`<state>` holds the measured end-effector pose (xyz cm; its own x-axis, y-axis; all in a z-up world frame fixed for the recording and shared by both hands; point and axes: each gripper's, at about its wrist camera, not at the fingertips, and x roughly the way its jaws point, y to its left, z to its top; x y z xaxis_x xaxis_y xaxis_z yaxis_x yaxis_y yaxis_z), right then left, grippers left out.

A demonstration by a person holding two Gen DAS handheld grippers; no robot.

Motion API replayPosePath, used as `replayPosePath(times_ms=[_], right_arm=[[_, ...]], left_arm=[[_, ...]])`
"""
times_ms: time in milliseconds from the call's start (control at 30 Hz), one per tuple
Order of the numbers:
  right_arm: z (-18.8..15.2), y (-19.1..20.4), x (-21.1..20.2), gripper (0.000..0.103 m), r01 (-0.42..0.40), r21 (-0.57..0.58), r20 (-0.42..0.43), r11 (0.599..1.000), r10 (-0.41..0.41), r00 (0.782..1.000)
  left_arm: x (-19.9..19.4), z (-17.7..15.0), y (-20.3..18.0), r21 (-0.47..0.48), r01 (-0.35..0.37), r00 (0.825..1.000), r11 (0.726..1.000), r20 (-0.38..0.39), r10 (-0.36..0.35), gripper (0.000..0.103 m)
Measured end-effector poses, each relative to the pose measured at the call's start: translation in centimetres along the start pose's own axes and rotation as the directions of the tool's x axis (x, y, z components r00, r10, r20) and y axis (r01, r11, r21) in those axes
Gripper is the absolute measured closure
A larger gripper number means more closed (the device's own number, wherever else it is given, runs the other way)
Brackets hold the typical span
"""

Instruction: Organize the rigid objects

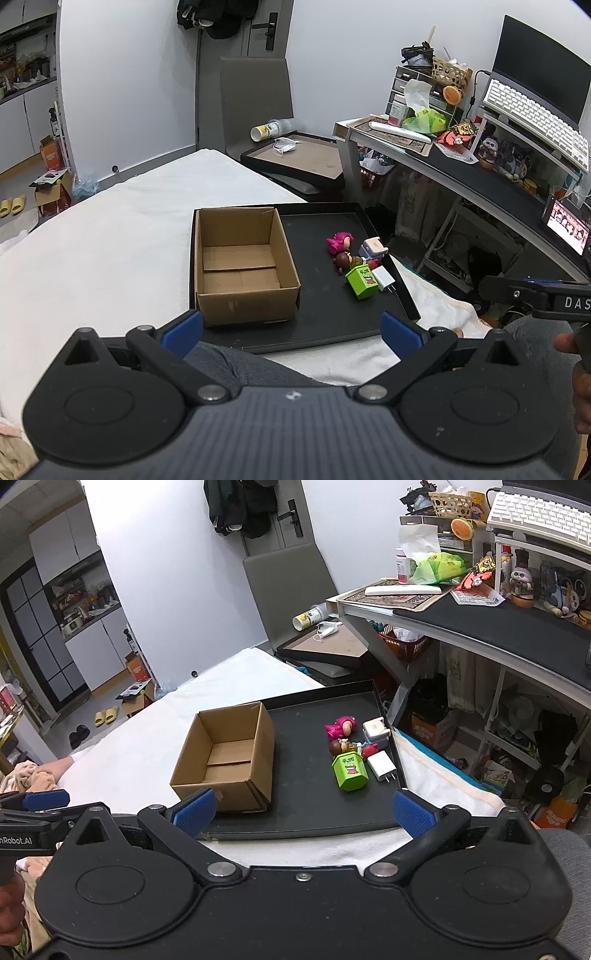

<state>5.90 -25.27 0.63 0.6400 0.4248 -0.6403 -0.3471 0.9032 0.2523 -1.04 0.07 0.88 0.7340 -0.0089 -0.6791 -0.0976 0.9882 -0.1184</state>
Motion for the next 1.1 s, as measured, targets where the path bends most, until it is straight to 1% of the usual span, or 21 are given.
replayPosePath(times_ms=[100,167,267,1100], right_arm=[[-0.09,-0.05,-0.04,0.0,0.012,-0.004,0.001,1.0,-0.012,1.0],[-0.15,-0.24,-0.15,0.0,0.01,-0.004,0.011,1.0,-0.01,1.0],[-0.12,-0.43,0.16,0.0,0.009,0.011,-0.004,1.0,-0.009,1.0],[-0.39,-0.47,0.01,0.0,0.016,-0.002,0.004,1.0,-0.016,1.0]], left_arm=[[0.33,0.07,-0.17,0.003,0.006,1.0,1.0,-0.005,-0.006,0.001],[0.5,0.17,-0.53,0.006,-0.003,1.0,1.0,-0.016,0.003,0.001],[0.33,0.14,-0.49,0.004,0.004,1.0,1.0,-0.006,-0.004,0.001],[0.52,0.14,-0.17,-0.005,-0.004,1.0,1.0,-0.02,0.004,0.001]])
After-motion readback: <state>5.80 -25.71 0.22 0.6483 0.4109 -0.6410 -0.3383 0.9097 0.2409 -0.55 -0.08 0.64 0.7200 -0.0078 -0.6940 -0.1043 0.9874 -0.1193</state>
